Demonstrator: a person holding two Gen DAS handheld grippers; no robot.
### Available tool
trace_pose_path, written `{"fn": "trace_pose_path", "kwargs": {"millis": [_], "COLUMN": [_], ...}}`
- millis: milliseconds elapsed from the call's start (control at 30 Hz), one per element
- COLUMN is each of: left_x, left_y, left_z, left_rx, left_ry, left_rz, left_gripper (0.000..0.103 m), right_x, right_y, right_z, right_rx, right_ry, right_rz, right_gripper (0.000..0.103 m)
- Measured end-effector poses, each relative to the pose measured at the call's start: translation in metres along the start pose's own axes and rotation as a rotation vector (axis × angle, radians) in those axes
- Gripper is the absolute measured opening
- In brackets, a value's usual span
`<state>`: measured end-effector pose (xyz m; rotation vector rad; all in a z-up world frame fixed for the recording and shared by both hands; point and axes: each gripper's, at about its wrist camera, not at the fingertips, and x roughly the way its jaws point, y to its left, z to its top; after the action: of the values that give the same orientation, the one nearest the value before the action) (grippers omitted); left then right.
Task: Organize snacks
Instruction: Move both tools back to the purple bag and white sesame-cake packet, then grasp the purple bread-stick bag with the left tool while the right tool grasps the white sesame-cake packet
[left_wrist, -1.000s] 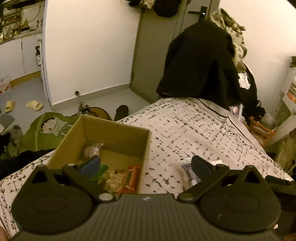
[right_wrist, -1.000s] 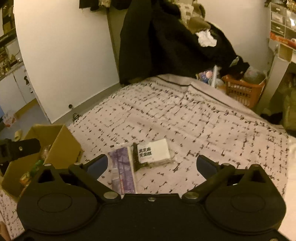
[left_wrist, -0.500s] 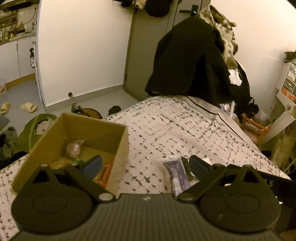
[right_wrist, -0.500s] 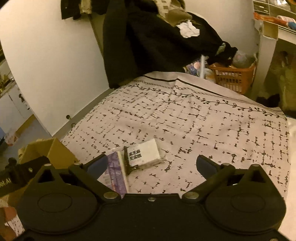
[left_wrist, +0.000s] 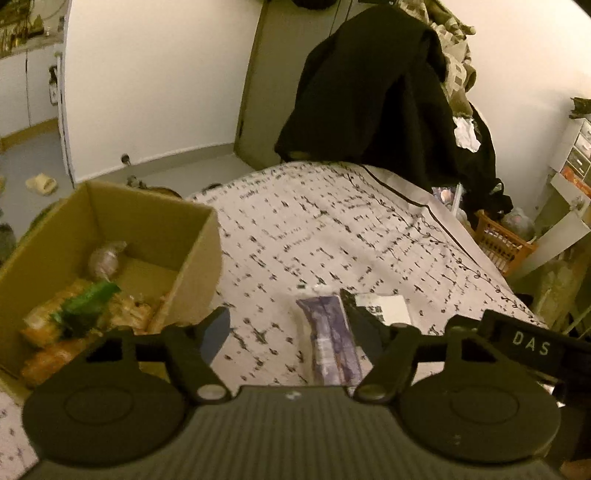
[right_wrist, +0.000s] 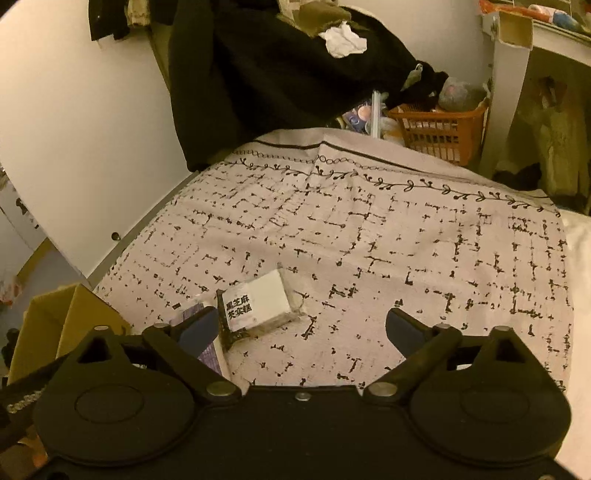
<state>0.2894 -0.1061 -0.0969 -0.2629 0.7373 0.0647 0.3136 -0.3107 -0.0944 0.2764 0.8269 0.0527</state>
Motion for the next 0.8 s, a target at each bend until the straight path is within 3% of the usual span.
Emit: {"fn": "trace_pose_path", "kwargs": {"millis": [167, 400, 800], "left_x": [0.016, 0.047, 0.081], "left_y": [-0.006, -0.011, -0.016], "left_z": [-0.006, -0.014, -0.023], "left_rx": [-0.001, -0.034, -0.077], "left_ry": [0.014, 0.071, 0.123], "left_rz": [-0.013, -0.038, -0.078], "left_gripper": [0.064, 0.05, 0.044], "right_x": [0.007, 0.019, 0.031], "right_y": [-0.001, -0.005, -0.013], "right_z": [-0.001, -0.001, -0.002], "right_rx": [0.015, 0.052, 0.123], "right_ry": [0.011, 0.018, 0.02], "right_rz": [0.009, 0.004, 0.001], "right_gripper": [0.095, 0.093, 0.089]}}
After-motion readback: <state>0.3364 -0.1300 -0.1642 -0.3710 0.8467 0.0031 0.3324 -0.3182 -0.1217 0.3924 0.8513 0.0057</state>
